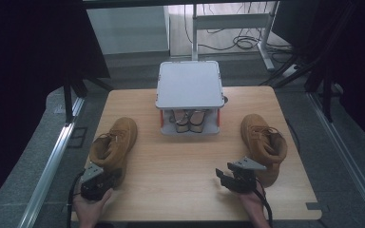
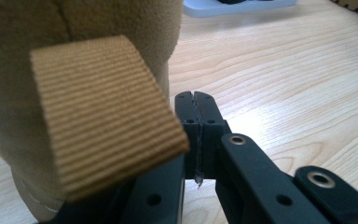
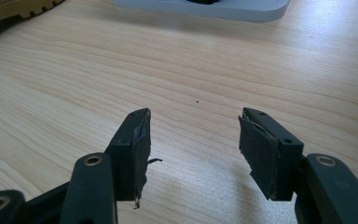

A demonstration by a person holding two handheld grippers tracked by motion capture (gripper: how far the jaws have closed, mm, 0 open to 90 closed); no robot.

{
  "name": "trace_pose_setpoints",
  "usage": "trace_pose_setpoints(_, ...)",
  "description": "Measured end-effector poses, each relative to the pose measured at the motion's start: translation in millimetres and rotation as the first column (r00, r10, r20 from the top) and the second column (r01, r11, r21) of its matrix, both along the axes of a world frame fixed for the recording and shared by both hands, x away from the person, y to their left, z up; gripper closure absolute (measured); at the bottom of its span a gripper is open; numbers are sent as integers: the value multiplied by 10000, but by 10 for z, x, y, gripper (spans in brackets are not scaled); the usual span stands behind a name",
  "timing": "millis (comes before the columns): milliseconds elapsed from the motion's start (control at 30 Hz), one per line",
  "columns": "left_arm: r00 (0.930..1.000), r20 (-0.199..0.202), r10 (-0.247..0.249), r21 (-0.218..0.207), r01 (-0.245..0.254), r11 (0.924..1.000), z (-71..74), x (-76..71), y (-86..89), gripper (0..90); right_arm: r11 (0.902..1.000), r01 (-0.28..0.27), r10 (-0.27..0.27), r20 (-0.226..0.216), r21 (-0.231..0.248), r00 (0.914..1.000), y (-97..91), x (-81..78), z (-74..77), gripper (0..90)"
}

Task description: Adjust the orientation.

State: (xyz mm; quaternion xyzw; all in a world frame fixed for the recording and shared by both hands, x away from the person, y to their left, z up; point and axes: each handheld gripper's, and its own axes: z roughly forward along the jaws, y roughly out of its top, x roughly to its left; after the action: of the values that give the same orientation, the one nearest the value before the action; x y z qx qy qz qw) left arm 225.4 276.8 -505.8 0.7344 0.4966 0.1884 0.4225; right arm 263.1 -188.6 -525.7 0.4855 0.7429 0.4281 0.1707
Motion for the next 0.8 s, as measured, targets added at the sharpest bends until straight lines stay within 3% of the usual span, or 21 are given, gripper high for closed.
trace_pose_setpoints(133,9998,-48,171,4,-171,9999,4,-21,74,899,10000,30,-31,78,67,10000,-12,-4,22,437)
trace_pose_setpoints(367,9927,172,1196,-218,-1192,9926,9,-51,317,899,9995,169,-173,140,271,9998,-57,-5,63,437)
trace_pose_setpoints(467,9925,211,1201,-387,-1193,9921,7,-35,379,899,9994,221,-224,109,271,9997,-70,4,56,437)
trace_pose_setpoints(600,9923,278,1211,-260,-1203,9924,14,-31,391,899,9997,167,-168,76,199,9998,-54,5,44,437)
trace_pose_setpoints(800,9878,296,1530,-380,-1519,9877,16,-18,470,899,9998,151,-151,36,107,9999,-46,12,20,437)
